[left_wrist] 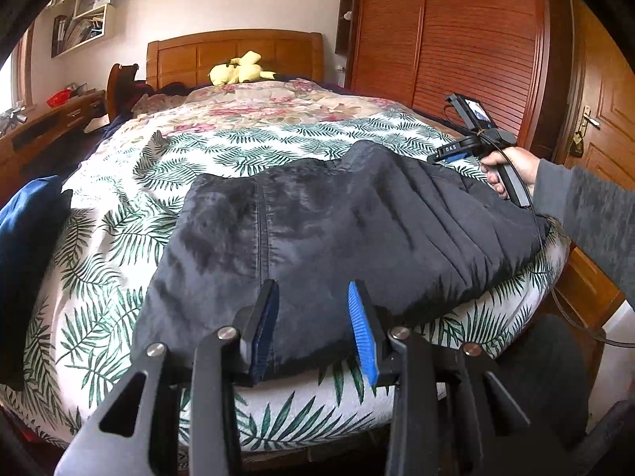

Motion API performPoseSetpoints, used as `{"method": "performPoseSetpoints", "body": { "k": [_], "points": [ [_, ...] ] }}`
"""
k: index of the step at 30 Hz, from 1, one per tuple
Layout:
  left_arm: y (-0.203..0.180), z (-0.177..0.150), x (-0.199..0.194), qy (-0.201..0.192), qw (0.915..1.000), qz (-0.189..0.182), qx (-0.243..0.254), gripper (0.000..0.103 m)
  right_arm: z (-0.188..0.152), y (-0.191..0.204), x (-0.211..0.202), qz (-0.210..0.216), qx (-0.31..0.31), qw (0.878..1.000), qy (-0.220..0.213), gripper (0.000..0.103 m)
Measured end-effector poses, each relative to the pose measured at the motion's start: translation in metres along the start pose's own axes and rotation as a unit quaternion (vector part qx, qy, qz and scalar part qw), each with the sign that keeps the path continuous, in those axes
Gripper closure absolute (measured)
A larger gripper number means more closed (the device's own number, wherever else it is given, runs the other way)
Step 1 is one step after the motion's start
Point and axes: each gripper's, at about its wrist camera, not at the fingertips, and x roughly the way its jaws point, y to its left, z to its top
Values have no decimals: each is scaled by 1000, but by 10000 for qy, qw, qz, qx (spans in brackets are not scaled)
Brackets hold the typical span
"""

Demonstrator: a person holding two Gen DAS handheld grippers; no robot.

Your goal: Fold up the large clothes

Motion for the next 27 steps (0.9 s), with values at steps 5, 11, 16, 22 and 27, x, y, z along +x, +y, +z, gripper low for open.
{"method": "performPoseSetpoints", "body": {
  "k": [5, 11, 16, 22, 27],
  "points": [
    [-3, 5, 7, 43, 10000, 27, -8, 68, -8, -15, 17, 515, 406, 9976, 223, 50],
    [-4, 10, 17, 99, 9999, 0, -73, 68, -6, -13, 18, 959, 203, 9951, 130, 101],
    [-7, 14, 24, 141, 9999, 13, -61, 68, 2, -27, 0, -200, 498, 9978, -396, 103],
    [-15, 18, 24, 94, 10000, -14, -8, 68, 2, -30, -14, -247, 445, 9977, -445, 98],
    [-19, 21, 27, 99, 9999, -37, 10, 68, -22, -23, -52, 81, 98, 9971, -747, 72]
  ]
}}
